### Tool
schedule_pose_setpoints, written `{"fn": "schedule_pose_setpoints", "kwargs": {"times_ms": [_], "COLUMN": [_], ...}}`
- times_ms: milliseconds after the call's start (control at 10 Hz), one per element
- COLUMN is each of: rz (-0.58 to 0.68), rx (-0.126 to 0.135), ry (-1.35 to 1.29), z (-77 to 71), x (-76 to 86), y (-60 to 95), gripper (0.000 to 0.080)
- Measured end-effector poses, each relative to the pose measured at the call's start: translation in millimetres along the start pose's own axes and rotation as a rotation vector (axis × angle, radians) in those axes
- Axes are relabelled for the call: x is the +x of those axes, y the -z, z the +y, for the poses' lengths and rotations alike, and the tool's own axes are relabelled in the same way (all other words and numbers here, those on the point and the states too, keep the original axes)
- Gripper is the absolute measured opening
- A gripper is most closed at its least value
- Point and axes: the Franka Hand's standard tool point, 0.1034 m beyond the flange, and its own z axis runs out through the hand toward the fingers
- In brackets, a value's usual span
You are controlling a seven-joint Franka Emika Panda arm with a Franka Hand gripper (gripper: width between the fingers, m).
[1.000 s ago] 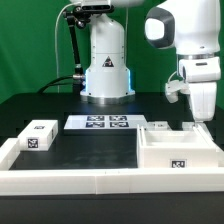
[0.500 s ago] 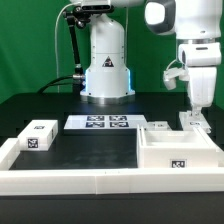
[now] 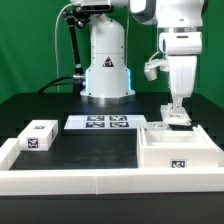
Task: Assemble cabinet
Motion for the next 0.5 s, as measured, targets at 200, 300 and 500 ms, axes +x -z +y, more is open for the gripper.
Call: {"fn": "schedule_pose_setpoints", "kwargs": {"times_ms": [200, 300, 500], "rz": [0.006, 0.009, 0.009], "rx": [0.001, -0.001, -0.009], "ry": [-0.001, -0.003, -0.007], "z": [3.0, 6.5, 14.9], "x": [2.4, 3.5, 4.4], "y": [-3.7, -3.7, 0.3], "gripper": [0.007, 0.007, 0.007]}}
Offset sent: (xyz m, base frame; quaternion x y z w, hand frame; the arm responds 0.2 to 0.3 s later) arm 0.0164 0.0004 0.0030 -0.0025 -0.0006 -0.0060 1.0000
